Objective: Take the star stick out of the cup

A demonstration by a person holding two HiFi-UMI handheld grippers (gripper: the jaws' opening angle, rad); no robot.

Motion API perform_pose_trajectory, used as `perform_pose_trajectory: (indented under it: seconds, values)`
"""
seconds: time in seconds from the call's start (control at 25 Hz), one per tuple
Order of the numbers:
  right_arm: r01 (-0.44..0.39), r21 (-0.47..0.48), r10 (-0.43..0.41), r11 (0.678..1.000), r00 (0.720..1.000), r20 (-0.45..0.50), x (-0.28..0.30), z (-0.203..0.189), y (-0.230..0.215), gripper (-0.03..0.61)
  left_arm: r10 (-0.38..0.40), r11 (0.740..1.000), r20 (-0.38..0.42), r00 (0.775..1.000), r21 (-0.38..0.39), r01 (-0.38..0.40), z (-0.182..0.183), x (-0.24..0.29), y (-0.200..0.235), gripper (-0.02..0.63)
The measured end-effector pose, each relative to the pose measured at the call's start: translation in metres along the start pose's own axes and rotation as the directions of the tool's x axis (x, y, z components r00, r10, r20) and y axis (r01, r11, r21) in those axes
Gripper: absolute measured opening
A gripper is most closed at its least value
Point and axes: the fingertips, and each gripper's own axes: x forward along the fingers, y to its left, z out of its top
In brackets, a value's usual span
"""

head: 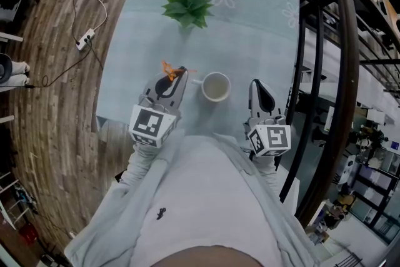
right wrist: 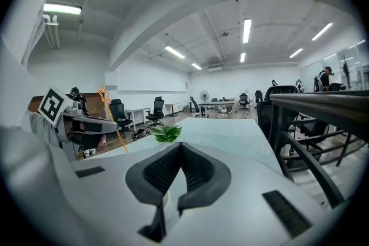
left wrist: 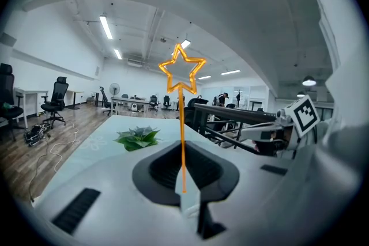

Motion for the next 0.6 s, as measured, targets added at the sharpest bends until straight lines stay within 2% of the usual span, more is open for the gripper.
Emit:
perform_pose_trajectory:
  seconds: [0.36,0.6]
  values:
    - [-0.018,-0.011,0.018,1.0,1.0,0.015,-0.0007,0.0009,0.0052,0.015,-0.008,1.0,0.002,1.0,-0.003,0.008,0.0014,-0.0007,-0.0023,0.029]
    - [-0.024,-0.015,0.023,1.0,1.0,-0.015,-0.0012,-0.0047,0.0089,0.015,-0.012,1.0,0.002,1.0,-0.018,0.012,-0.0004,-0.0045,-0.0046,0.029]
